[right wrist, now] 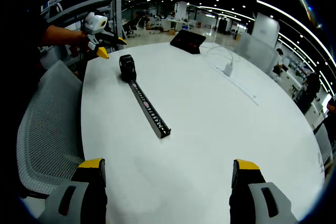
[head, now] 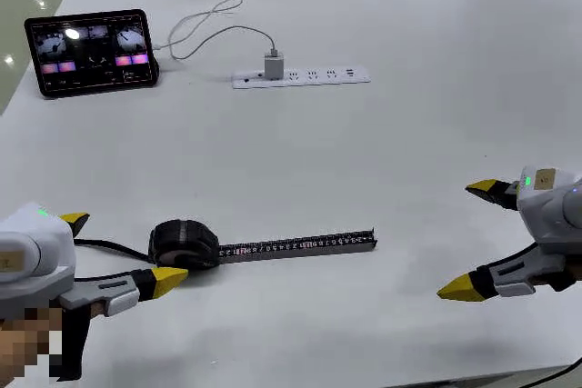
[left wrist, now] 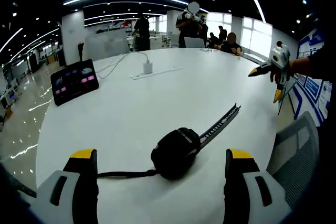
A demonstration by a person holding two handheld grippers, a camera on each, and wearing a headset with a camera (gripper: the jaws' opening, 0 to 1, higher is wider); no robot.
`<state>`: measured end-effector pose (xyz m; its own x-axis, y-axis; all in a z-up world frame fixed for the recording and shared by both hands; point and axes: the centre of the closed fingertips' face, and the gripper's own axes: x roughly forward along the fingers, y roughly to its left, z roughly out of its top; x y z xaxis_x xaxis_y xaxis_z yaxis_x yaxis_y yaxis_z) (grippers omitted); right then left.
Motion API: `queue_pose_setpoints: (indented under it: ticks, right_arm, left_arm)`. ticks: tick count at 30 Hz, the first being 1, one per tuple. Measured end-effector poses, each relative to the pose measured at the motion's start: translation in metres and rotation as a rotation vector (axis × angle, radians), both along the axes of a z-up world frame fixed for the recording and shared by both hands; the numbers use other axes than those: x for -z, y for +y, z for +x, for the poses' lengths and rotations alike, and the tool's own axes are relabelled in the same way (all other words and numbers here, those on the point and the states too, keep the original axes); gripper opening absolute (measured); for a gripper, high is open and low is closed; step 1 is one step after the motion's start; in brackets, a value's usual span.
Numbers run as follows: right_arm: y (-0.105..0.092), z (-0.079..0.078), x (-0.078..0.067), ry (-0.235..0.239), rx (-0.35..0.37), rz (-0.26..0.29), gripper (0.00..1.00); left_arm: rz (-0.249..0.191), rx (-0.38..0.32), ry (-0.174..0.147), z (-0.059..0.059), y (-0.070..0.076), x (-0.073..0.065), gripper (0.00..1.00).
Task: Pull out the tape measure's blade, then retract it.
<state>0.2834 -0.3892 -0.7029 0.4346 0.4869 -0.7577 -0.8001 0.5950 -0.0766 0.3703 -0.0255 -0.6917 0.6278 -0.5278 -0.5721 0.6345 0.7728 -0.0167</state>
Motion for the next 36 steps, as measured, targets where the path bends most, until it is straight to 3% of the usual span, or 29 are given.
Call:
queue_pose_setpoints:
  ticks: [5, 10, 14, 17, 20, 23, 25, 28, 30, 36]
  right_arm:
    - [0.004, 0.007, -0.002, -0.005, -0.026, -0.013, 0.99]
    - [0.007, 0.01, -0.001, -0.001, -0.052, -0.024, 0.99]
    - [0.009, 0.015, 0.0, 0.001, -0.068, -0.033, 0.99]
    - [0.01, 0.018, 0.002, 0.014, -0.073, -0.041, 0.99]
    - [0.013, 0.021, 0.004, 0.014, -0.097, -0.053, 0.99]
    - [0.014, 0.024, 0.009, 0.029, -0.106, -0.063, 0.99]
    - [0.017, 0.026, 0.01, 0.027, -0.117, -0.068, 0.99]
    - [0.022, 0.03, 0.01, 0.028, -0.134, -0.069, 0.99]
    - [0.027, 0.031, 0.011, 0.039, -0.15, -0.067, 0.99]
    - [0.037, 0.036, 0.016, 0.05, -0.194, -0.08, 0.95]
  left_arm:
    - [-0.015, -0.004, -0.032, 0.004, -0.008, -0.002, 0.99]
    - [-0.008, -0.023, -0.015, 0.005, -0.012, 0.003, 0.99]
    - [0.008, -0.026, -0.031, 0.006, -0.018, 0.005, 0.99]
    - [0.064, -0.003, -0.024, 0.004, -0.021, 0.014, 0.99]
    - [0.029, -0.034, -0.022, 0.007, -0.029, 0.015, 0.99]
    - [0.033, -0.059, -0.042, 0.01, -0.032, 0.014, 0.99]
    - [0.013, -0.091, -0.047, 0.014, -0.032, 0.014, 0.99]
    - [0.007, -0.126, -0.046, 0.018, -0.033, 0.014, 0.99]
    - [-0.022, -0.139, -0.037, 0.019, -0.036, 0.014, 0.99]
    - [-0.031, -0.169, -0.026, 0.021, -0.039, 0.019, 0.99]
